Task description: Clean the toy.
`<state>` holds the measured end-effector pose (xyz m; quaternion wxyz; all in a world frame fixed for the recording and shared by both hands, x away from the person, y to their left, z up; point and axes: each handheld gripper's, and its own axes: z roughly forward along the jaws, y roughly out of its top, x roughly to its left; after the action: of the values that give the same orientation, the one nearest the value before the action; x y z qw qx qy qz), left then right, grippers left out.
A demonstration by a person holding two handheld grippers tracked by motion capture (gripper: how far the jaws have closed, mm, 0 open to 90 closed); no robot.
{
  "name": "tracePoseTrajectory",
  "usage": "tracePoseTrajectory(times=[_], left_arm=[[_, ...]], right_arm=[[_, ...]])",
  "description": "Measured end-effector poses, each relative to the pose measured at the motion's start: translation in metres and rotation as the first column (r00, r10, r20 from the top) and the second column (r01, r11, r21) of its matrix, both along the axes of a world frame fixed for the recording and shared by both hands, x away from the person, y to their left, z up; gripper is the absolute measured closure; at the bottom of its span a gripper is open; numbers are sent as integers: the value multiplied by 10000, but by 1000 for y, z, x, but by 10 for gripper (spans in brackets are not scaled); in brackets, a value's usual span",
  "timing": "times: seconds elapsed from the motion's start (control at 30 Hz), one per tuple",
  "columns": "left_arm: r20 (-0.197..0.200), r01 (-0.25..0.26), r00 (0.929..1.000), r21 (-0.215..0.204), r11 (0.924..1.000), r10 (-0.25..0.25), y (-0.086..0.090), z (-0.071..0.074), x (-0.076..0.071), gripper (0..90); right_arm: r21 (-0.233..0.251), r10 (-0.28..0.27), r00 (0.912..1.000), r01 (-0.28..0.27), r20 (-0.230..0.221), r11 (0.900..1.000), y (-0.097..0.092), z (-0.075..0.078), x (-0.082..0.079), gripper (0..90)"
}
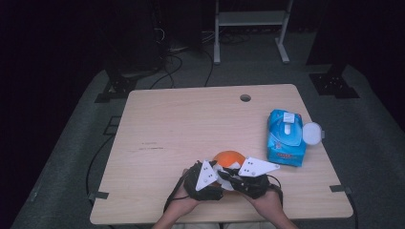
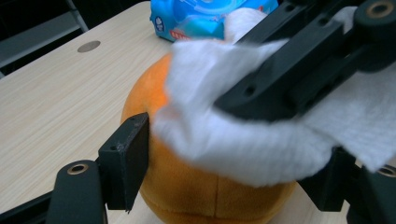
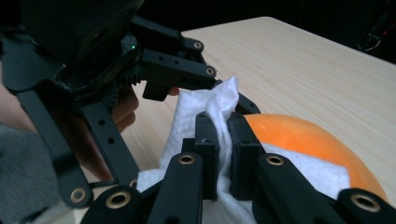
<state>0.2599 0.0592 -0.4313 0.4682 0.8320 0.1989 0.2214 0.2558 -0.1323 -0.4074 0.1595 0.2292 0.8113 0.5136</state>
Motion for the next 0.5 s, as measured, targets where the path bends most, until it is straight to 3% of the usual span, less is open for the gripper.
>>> tracePoseTrajectory(times=[0.17,0.2,0.27,0.33,0.37,0.4,0.47,0.5], left_arm=[[-374,0,9993,141,9999,5,8,-4,3,279],[-453,3,9990,48,10000,-1,9,-4,3,278],[-853,113,9963,-237,9997,-133,13,-2,7,244],[-1197,54,9926,-1129,9936,-190,17,3,10,198],[-1269,32,9917,-1393,9902,-211,17,5,11,193],[-1226,7,9923,-1279,9918,-165,16,6,11,195],[-1021,-63,9948,-572,9983,5,14,2,10,222],[-1093,-51,9940,-593,9982,-14,16,-1,11,233]], right_arm=[[613,-1083,9939,1095,-226,9921,-28,2,15,836],[649,-1497,9881,1518,-366,9863,-37,0,19,836],[815,-1801,9804,1865,-799,9791,-47,-6,25,836],[915,-1755,9789,1852,-1046,9784,-48,-13,26,835],[944,-1561,9822,1661,-1048,9816,-44,-13,24,835],[1004,-1265,9865,1369,-1036,9855,-39,-12,22,835],[1026,-797,9924,892,-933,9907,-28,-12,18,834],[887,-766,9929,846,-905,9925,-24,-13,18,834]])
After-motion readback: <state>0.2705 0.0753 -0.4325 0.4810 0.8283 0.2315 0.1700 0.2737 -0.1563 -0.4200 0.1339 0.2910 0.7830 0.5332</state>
